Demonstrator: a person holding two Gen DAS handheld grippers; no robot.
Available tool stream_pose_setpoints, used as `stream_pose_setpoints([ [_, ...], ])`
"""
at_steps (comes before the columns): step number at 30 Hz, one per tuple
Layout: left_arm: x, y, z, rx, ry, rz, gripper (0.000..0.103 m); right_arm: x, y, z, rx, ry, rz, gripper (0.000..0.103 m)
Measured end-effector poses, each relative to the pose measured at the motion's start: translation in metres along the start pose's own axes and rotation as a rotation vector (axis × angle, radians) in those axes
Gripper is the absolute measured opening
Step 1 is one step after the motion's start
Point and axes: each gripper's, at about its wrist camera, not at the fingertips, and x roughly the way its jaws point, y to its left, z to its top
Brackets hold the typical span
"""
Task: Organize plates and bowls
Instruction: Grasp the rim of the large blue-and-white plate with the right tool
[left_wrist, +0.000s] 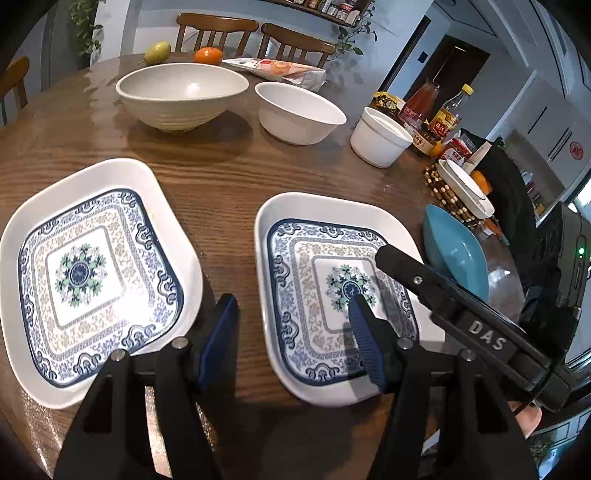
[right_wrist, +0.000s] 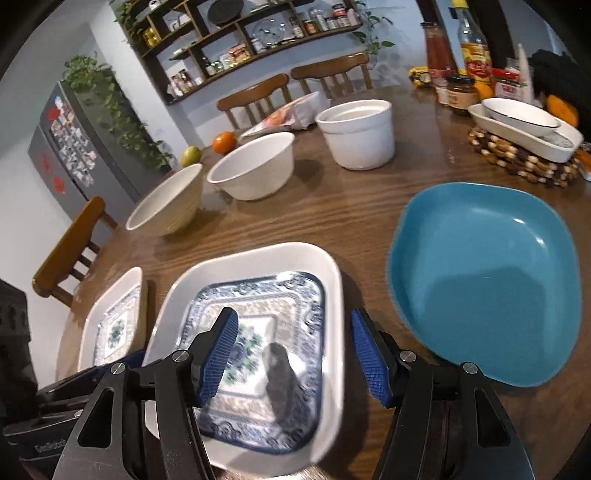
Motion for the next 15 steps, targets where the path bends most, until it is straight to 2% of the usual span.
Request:
stream_pose_setpoints([
  [2,0.001,-0.001,0.0,0.006,-0.003,0.0,0.054,0.003,0.002,0.0,-0.017,-0.005,-0.028,0.052],
  [4,0.001,-0.001,0.0,0.004,0.001,-0.004,0.051,0.004,0.004,-0.001,-0.033,-0.009,-0.034,0.05],
  [7,0.0,-0.001,-0.001,0.007,-0.001,0.023,0.048,0.004,0.007,-0.002,-0.039,-0.011,-0.024,0.048],
  [10,-0.007,0.001,-0.005,0.001,0.009,0.022,0.047,0.003,0.009,-0.003,-0.04,-0.007,-0.024,0.048],
  [15,-0.026,-0.003,-0.017,0.035,-0.019,0.027,0.048,-0.007,0.014,-0.01,-0.041,-0.003,-0.018,0.048],
])
